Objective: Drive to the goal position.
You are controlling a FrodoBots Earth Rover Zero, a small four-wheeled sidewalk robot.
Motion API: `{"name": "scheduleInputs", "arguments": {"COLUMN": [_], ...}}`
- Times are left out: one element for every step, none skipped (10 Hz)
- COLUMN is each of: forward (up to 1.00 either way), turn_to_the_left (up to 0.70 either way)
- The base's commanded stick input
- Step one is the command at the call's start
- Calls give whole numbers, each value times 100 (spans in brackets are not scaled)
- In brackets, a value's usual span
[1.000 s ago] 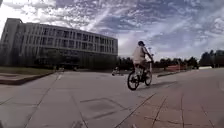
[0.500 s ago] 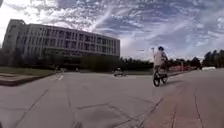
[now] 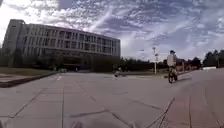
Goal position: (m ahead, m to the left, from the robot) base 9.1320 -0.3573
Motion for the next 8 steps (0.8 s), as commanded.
{"name": "scheduleInputs", "arguments": {"forward": [70,70,70,70,70,70,70,70], "turn_to_the_left": [0,0,0,2,2,0,7,0]}}
